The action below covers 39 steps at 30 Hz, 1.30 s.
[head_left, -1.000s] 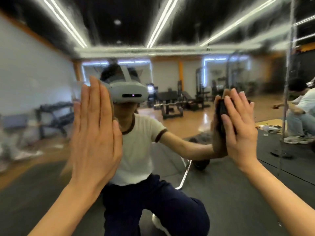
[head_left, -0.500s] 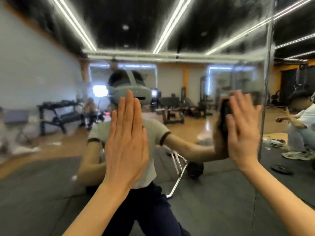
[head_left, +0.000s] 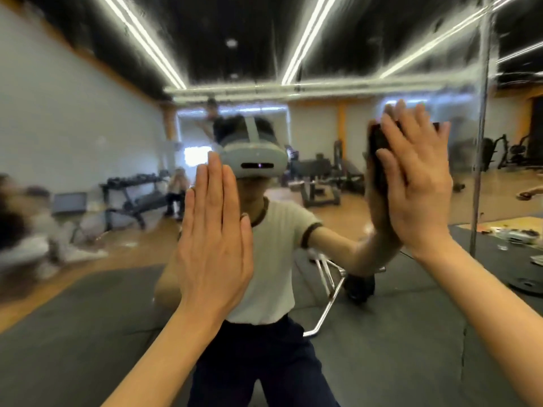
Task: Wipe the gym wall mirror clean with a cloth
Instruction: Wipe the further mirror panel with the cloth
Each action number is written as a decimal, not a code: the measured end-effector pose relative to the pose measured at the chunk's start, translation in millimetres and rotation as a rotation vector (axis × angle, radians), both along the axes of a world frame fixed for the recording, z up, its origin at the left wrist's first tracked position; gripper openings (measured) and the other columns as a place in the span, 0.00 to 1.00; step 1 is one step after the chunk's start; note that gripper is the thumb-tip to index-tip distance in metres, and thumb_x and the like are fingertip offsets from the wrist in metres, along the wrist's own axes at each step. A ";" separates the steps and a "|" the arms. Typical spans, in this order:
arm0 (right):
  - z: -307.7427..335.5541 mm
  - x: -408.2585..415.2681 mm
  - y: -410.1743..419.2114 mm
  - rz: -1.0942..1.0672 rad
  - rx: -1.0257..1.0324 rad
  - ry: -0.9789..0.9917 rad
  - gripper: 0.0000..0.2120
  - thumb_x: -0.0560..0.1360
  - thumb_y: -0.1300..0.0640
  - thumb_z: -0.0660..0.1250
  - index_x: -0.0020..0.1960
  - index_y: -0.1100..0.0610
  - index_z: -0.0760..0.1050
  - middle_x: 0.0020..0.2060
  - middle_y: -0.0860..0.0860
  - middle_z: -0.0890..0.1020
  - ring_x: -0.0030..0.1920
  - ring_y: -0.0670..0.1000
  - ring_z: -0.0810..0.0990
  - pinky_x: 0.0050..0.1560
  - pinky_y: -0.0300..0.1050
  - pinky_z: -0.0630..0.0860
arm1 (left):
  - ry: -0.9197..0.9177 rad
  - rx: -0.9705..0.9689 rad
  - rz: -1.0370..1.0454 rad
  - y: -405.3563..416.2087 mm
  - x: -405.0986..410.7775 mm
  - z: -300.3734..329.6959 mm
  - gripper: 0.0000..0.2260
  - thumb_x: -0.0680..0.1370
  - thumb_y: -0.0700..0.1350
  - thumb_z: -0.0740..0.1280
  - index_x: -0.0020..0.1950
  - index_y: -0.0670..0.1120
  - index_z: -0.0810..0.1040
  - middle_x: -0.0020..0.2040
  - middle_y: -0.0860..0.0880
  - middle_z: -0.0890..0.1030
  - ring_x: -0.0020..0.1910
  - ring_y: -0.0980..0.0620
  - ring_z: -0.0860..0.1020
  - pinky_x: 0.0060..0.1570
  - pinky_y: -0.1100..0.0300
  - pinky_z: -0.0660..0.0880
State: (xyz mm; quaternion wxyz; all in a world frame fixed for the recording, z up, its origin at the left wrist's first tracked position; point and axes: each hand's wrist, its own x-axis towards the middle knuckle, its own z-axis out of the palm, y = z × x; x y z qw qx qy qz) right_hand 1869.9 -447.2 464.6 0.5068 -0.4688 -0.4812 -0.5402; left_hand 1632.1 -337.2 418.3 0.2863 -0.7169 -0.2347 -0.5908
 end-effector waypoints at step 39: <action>-60.5 -32.6 12.1 0.050 -0.093 -0.100 0.18 0.83 0.60 0.63 0.73 0.59 0.72 0.74 0.57 0.71 0.76 0.59 0.65 0.79 0.60 0.53 | 0.035 -0.005 -0.063 -38.6 75.7 -11.7 0.28 0.82 0.40 0.54 0.81 0.35 0.51 0.82 0.40 0.49 0.82 0.46 0.47 0.80 0.53 0.42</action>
